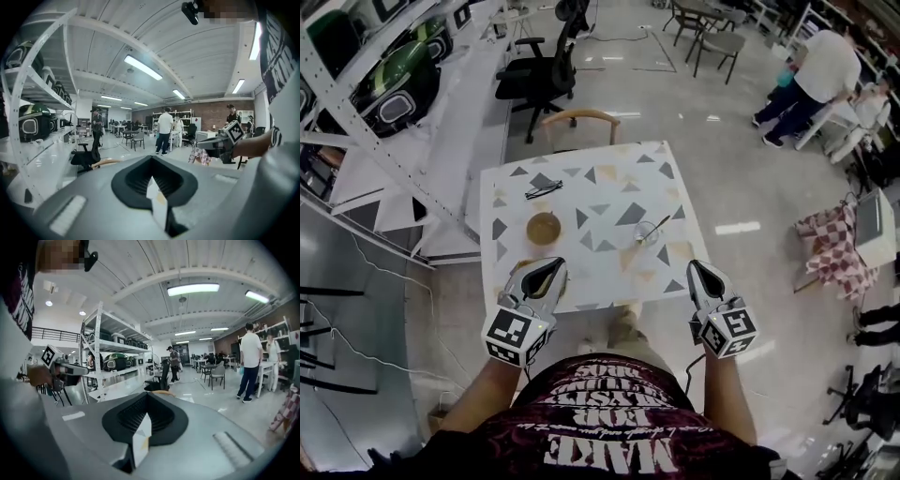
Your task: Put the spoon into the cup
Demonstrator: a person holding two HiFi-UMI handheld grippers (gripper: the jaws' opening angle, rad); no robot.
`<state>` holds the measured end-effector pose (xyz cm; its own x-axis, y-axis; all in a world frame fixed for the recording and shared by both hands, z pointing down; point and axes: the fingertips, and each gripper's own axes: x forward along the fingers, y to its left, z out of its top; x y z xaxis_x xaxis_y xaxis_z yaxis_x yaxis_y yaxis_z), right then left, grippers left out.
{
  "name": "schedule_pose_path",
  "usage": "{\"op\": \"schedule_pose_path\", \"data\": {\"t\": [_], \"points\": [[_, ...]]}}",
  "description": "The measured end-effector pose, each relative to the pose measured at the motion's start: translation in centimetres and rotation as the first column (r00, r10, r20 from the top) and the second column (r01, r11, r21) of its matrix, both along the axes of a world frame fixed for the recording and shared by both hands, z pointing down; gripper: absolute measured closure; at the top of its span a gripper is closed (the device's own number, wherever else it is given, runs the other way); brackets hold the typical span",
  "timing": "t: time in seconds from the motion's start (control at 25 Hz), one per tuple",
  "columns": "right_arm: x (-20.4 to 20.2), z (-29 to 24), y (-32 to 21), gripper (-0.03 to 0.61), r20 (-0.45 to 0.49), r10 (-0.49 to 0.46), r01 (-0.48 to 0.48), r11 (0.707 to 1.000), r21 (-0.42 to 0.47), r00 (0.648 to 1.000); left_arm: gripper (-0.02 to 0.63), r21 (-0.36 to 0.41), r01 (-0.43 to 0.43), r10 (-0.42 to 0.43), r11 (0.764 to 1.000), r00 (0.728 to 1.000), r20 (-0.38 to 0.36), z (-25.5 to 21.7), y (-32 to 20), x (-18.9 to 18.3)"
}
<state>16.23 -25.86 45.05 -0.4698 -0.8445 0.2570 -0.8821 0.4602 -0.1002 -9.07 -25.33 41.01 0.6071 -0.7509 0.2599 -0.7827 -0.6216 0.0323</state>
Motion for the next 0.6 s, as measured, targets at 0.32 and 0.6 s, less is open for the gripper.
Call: {"op": "schedule_pose_path", "data": {"t": [0.32, 0.6], "points": [[-0.5, -8.3, 4.4, 0.551, 0.064, -0.008, -0.001, 0.99, 0.144, 0.998, 0.614, 0.073, 0.01, -0.007, 0.997, 0.999, -0.042, -3.5, 1.9, -1.3], [-0.8, -9.8, 6.4, 0.552, 0.03, 0.005, -0.011, 0.982, 0.19, 1.0, 0.614, 0.095, -0.016, 0.022, 0.995, 0.998, -0.061, -4.2, 3.6, -0.4]]}}
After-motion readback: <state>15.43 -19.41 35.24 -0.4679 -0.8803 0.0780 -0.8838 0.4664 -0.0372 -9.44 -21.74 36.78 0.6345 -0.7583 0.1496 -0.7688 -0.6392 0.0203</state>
